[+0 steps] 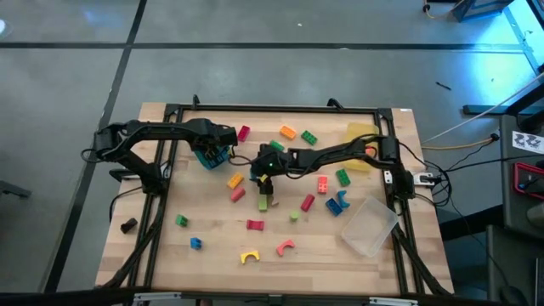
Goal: Sort blocks by size
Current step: Put the blue cylindrical block into the transparent bin, then put the red arch block into the blue bin
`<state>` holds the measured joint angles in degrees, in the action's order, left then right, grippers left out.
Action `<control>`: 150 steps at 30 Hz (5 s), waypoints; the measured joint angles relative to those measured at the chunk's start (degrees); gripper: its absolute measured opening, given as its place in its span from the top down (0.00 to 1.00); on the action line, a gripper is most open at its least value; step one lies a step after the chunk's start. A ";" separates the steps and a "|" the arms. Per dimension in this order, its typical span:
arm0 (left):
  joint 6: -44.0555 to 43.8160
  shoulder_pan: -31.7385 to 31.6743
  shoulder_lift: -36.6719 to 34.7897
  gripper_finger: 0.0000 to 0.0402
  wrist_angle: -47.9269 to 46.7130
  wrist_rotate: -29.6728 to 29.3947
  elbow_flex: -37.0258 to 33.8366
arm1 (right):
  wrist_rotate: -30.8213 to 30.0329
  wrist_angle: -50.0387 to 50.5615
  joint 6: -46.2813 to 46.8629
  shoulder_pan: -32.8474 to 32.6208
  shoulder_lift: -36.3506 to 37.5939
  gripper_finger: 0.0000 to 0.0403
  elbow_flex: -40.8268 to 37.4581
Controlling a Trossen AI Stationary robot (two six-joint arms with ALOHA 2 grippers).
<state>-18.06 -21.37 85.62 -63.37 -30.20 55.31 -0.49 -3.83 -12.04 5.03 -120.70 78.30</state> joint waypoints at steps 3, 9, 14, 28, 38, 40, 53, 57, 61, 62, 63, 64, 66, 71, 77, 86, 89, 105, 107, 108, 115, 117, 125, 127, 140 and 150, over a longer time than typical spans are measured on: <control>0.00 0.00 0.00 0.48 0.00 0.00 0.02 | -0.20 0.01 -0.21 0.36 -0.94 0.29 0.00; 0.00 0.00 0.00 0.48 0.00 0.00 0.02 | 0.01 -0.02 -0.21 1.30 -1.18 0.35 -0.02; 0.00 0.00 0.00 0.48 0.02 0.00 0.02 | 2.02 0.06 -0.23 1.79 -1.18 0.53 -0.02; 1.68 0.10 -2.03 0.48 -0.08 0.00 0.02 | 1.01 17.79 -0.41 1.75 3.41 0.67 5.82; -1.08 0.68 -12.75 0.48 7.91 0.80 0.09 | 1.12 65.57 5.22 1.66 7.50 0.67 25.56; -1.09 1.24 -13.36 0.48 11.73 1.84 0.09 | 1.58 74.81 8.82 1.51 7.54 0.67 28.62; 2.03 7.70 -12.23 0.48 31.32 8.48 0.09 | 3.10 93.87 20.82 -10.33 8.93 0.66 28.09; -1.12 9.90 -12.03 0.48 31.02 8.56 0.07 | 3.10 93.56 21.10 -15.00 10.58 0.66 25.16; -2.25 12.40 -11.91 0.48 31.32 8.61 0.07 | 0.93 93.72 28.23 -19.93 16.68 0.66 16.62; -2.27 12.97 -11.91 0.48 31.58 8.61 0.07 | 0.09 94.01 30.84 -21.18 18.62 0.66 13.69; -2.27 13.61 -11.91 0.48 31.89 8.61 0.07 | -0.39 93.89 33.87 -22.51 20.66 0.66 10.73; -2.25 14.20 -11.91 0.48 32.37 8.61 0.07 | -0.72 93.82 37.17 -23.98 22.86 0.66 7.67; -2.24 15.39 -11.91 0.48 34.34 8.60 0.07 | -0.91 93.46 42.93 -27.11 26.98 0.66 1.99; -2.62 18.34 -11.92 0.48 37.08 8.59 0.06 | 0.53 86.31 51.58 -35.87 34.56 0.66 -9.92; -2.99 22.79 -11.93 0.48 37.07 8.59 0.04 | 1.61 76.92 56.81 -43.91 37.31 0.64 -19.89; -2.98 31.55 -11.52 0.48 37.61 8.61 0.04 | 1.59 69.22 56.81 -47.56 37.28 0.54 -26.71; -2.99 34.11 -9.97 0.48 39.05 8.61 0.04 | 1.53 69.16 56.81 -47.43 37.28 0.52 -26.77; 5.04 43.27 3.65 0.48 51.60 16.33 0.03 | 4.16 77.13 57.29 -47.38 37.28 0.52 -24.88; 5.42 43.82 5.32 0.48 51.56 16.35 0.02 | 3.37 79.02 57.23 -47.38 37.28 0.52 -23.57; 5.69 44.00 6.20 0.48 51.69 16.36 0.02 | 2.79 79.72 57.15 -47.38 37.28 0.52 -22.86; 6.62 44.74 11.47 0.48 52.05 17.09 0.04 | -1.42 85.22 56.61 -47.38 37.28 0.51 -16.77; 6.74 44.72 12.65 0.48 52.05 17.15 0.03 | -3.58 86.48 56.31 -47.38 37.28 0.51 -14.98; 6.95 44.65 15.71 0.48 52.02 18.46 0.04 | -12.18 86.82 51.54 -47.38 37.28 0.51 -9.08; 6.95 44.53 16.22 0.48 52.18 18.52 0.04 | -14.86 86.37 50.05 -47.38 37.28 0.51 -8.09; 6.51 42.41 20.67 0.48 54.98 18.86 0.15 | -21.78 82.31 45.99 -47.38 37.28 0.51 -6.75; 6.55 42.27 21.00 0.48 58.39 18.53 0.07 | -24.91 78.22 43.02 -47.38 37.26 0.51 -6.75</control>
<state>-11.52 20.91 106.63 -4.98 -11.67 55.37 -25.39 74.39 30.98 -42.35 -83.44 71.55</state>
